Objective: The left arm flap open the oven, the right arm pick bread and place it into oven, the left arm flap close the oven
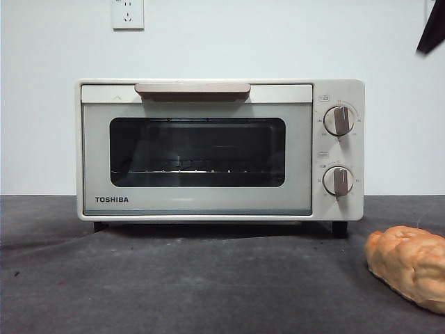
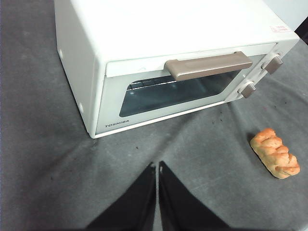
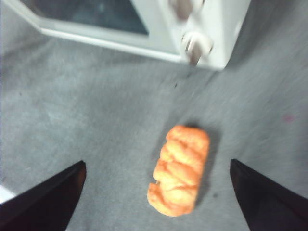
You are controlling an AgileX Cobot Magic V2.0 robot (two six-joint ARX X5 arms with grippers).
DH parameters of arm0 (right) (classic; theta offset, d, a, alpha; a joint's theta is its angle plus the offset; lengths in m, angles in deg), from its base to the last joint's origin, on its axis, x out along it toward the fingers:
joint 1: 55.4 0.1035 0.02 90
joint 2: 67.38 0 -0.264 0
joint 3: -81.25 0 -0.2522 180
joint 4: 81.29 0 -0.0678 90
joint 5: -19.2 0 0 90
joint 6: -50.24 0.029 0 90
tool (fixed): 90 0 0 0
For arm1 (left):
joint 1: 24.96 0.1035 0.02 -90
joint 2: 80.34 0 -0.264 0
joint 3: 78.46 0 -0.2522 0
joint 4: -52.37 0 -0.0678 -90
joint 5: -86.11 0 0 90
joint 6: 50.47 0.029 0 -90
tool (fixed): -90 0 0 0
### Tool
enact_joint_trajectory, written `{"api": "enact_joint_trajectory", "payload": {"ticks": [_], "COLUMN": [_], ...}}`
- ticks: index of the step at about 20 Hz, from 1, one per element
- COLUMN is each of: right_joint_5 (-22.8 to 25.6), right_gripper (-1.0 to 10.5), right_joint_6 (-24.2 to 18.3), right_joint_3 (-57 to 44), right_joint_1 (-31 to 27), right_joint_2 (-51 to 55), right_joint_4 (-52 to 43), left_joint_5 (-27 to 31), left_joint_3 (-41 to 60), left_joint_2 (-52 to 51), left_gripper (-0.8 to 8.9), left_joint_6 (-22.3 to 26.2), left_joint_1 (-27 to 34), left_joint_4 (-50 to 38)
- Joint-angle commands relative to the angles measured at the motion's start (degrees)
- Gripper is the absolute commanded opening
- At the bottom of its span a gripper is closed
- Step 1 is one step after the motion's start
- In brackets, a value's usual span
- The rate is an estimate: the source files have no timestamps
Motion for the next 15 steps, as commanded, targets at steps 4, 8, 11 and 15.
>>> {"api": "enact_joint_trajectory", "payload": {"ticks": [4,8,11,15], "right_joint_5": [5.6,11.7,17.6,22.6], "right_gripper": [4.8,4.8,4.8,4.8], "right_joint_6": [7.5,11.3,12.5,14.1], "right_joint_3": [-9.0,-13.4,-13.7,-13.7], "right_joint_1": [5.7,11.1,15.0,18.1], "right_joint_2": [-2.5,-7.3,-12.1,-18.9], "right_joint_4": [-9.9,-16.3,-19.7,-23.5], "left_joint_5": [-0.2,-0.2,-0.2,-0.2], "left_joint_3": [-1.3,-1.3,-1.3,-1.3], "left_joint_2": [0.3,0.3,0.3,0.3], "left_gripper": [0.17,0.17,0.17,0.17], "left_joint_6": [0.9,0.9,0.9,0.9], "left_joint_1": [-0.1,-0.1,-0.1,-0.1], "left_joint_4": [-0.4,-0.4,-0.4,-0.4]}}
